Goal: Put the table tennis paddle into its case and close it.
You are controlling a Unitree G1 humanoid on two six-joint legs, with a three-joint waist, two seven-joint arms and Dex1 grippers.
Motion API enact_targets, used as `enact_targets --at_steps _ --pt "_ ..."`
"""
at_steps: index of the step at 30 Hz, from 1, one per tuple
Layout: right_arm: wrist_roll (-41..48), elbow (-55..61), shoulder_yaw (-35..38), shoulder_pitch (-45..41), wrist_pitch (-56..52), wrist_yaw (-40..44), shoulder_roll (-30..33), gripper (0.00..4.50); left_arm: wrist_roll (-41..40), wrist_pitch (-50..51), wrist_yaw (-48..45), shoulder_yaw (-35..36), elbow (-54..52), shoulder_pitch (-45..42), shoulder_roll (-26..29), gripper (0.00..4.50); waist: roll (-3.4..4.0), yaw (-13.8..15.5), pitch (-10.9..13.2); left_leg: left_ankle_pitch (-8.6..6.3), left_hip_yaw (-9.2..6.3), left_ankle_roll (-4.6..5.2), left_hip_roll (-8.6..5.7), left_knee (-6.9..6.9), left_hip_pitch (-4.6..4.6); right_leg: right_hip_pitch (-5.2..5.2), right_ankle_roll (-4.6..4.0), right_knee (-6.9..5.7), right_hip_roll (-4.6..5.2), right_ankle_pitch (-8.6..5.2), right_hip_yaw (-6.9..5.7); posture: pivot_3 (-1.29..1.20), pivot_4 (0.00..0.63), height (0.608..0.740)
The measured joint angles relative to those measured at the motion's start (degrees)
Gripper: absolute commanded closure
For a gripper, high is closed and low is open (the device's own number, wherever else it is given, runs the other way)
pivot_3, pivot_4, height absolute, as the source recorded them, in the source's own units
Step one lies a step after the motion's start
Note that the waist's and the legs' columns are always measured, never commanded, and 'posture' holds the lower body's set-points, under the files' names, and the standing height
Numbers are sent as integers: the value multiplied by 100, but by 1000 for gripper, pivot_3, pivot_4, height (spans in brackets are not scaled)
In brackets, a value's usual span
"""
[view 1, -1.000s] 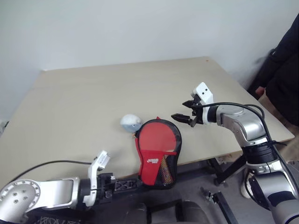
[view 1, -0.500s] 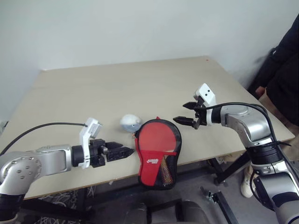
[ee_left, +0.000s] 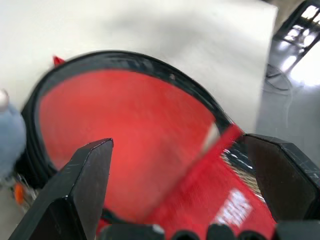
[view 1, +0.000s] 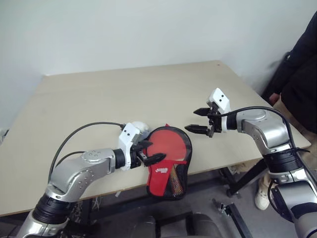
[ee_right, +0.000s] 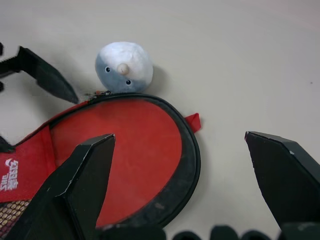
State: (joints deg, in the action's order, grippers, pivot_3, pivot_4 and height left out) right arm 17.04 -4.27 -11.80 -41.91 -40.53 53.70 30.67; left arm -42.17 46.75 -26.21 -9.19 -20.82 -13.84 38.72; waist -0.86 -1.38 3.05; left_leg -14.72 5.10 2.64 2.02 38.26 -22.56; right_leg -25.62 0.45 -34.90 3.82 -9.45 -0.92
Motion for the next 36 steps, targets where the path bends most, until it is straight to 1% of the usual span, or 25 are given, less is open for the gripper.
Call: enact_targets --at_steps 5,12,18,26,30,36 --pt "-41 -188 1 -25 35 -98 -62 0 509 13 79 -267 115 -12 -456 51 -1 0 0 4 -4 7 0 3 -2 0 1 -1 -1 1 -1 0 0 740" --pt "-90 -315 14 -129 63 -148 -91 0 1075 177 314 -446 115 133 -827 51 -1 -1 -1 7 -10 13 0 7 -1 4 2 -3 -1 3 -1 0 0 740" --pt "-96 -348 14 -145 80 -147 -204 0 1725 -18 459 -664 144 136 -1074 51 0 2 -1 10 -13 18 -2 17 -2 10 7 -2 0 12 -2 0 0 740" --pt "-132 -499 17 -297 84 -140 -279 0 2317 -163 526 -788 179 205 -1280 51 0 0 -1 11 -16 20 -1 30 -1 14 9 -5 0 20 -2 0 0 740" --pt "-135 -726 19 -358 86 -118 -316 0 2416 -201 517 -783 177 249 -1331 51 0 0 -1 11 -16 21 -1 35 -2 14 9 -5 1 25 -2 0 0 740" --pt "-152 -1286 15 -806 265 -3 -506 0 2557 -203 538 -733 135 339 -1397 51 2 -3 -3 14 -17 25 0 38 1 17 9 -8 0 29 -3 0 0 740"
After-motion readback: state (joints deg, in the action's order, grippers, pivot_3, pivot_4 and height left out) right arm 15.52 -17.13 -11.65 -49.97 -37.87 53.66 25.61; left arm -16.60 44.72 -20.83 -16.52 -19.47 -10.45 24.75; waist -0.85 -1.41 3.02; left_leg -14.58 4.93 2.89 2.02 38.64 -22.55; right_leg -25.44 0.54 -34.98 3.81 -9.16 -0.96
